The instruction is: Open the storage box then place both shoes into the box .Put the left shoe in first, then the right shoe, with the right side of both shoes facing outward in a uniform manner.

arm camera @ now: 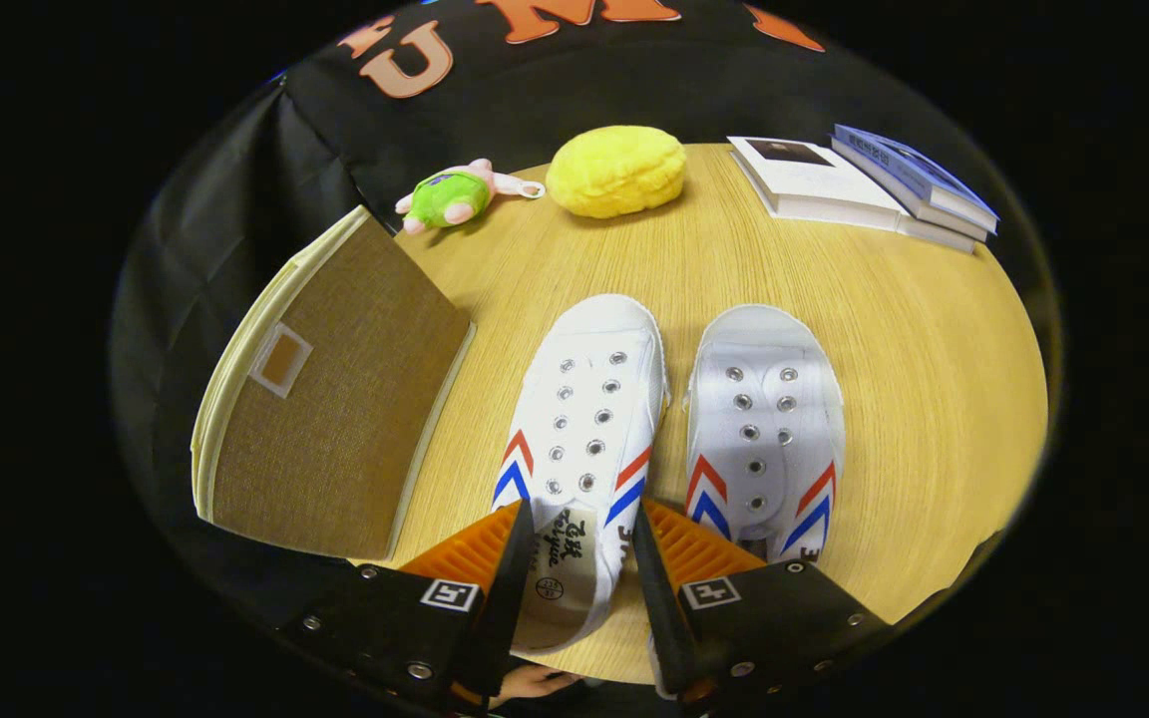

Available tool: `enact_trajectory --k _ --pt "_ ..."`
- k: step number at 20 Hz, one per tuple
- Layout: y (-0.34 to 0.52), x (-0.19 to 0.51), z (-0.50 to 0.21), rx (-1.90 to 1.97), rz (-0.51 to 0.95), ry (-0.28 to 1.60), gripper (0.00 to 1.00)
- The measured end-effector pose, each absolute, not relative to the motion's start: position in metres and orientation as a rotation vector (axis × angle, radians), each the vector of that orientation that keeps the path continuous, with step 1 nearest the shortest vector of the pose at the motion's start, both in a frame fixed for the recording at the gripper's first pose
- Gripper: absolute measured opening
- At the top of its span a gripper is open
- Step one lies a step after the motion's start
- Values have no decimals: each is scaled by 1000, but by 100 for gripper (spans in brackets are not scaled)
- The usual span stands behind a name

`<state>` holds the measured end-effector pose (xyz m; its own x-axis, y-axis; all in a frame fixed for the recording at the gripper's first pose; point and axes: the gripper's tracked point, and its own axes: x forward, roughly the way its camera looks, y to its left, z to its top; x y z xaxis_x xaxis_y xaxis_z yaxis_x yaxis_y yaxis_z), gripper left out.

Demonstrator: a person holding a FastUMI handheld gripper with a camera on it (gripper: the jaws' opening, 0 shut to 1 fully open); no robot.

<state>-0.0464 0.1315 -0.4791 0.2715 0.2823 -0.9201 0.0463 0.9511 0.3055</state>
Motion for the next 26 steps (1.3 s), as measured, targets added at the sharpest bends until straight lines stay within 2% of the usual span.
enact_trajectory --k 5,6,8,10,17,26 --pt "123 -45 -489 289 108 1287 42" --pt "125 -44 -487 312 101 1287 28" --pt "120 -44 -487 372 88 1283 14" --pt "120 -42 -485 427 71 1276 6" --pt "139 -21 -451 492 100 1200 5" --pt "201 23 -340 481 247 1039 5"
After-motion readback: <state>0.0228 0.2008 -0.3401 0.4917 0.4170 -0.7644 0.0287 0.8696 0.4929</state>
